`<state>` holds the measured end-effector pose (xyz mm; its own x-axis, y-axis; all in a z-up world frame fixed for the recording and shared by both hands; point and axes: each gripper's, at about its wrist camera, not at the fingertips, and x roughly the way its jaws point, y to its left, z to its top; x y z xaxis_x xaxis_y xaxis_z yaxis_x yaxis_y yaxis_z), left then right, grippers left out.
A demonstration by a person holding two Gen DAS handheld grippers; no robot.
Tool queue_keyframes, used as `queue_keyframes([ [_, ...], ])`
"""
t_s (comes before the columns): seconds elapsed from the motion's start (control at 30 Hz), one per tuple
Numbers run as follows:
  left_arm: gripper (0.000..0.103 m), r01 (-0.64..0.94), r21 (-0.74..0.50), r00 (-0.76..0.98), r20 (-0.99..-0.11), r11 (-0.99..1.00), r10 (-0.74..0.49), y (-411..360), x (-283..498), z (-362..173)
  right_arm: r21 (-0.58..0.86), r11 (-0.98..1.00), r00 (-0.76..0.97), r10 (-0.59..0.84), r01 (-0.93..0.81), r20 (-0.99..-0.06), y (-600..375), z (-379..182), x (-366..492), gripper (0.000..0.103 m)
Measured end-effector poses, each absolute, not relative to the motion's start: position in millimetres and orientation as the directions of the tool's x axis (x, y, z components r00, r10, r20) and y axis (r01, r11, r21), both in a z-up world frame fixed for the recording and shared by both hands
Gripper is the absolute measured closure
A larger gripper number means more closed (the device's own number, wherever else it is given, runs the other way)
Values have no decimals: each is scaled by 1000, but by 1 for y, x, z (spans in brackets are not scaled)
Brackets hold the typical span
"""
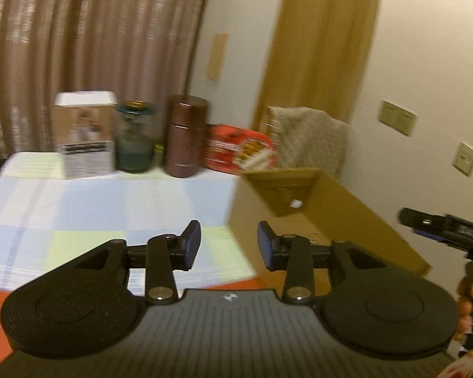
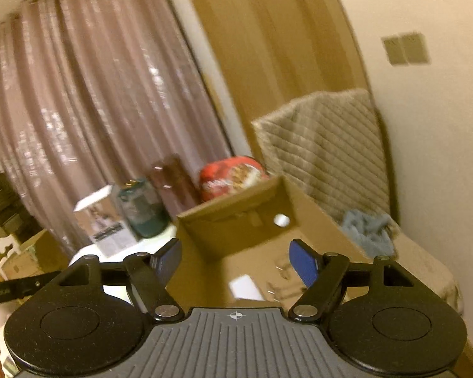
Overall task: Organize rigid objects
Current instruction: 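Move both tools back over the white remote and red figure, then grasp the white Midea remote with the right tool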
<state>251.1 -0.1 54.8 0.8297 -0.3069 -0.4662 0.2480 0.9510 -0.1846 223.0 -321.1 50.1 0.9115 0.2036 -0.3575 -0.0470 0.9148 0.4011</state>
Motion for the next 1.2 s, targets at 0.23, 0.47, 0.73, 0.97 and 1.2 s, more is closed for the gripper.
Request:
queue_keyframes([
  [0.23, 56, 109, -133, 861, -482, 985, -160, 61, 244, 51, 327, 912, 895, 345, -249, -281, -247, 62, 215, 31],
  [0.47, 51, 9, -66, 843, -536, 998, -43, 107, 238, 14, 277, 889, 814, 449, -365, -368, -175, 42, 224, 31],
  [0.73, 33, 41, -21, 820, -570, 999, -45, 124, 249, -20, 224, 890, 743, 455, -397, -491, -124, 7, 248, 31],
  [0.97, 24, 55, 18, 805, -593, 998, -34, 124, 261, -43, 148, 895, 693, 423, -421, -583, -98, -39, 278, 31],
  [1.2, 22, 66, -31, 779, -623, 997, -71, 129, 275, -57, 128, 892, 647, 407, -434, -645, -86, -80, 314, 31],
])
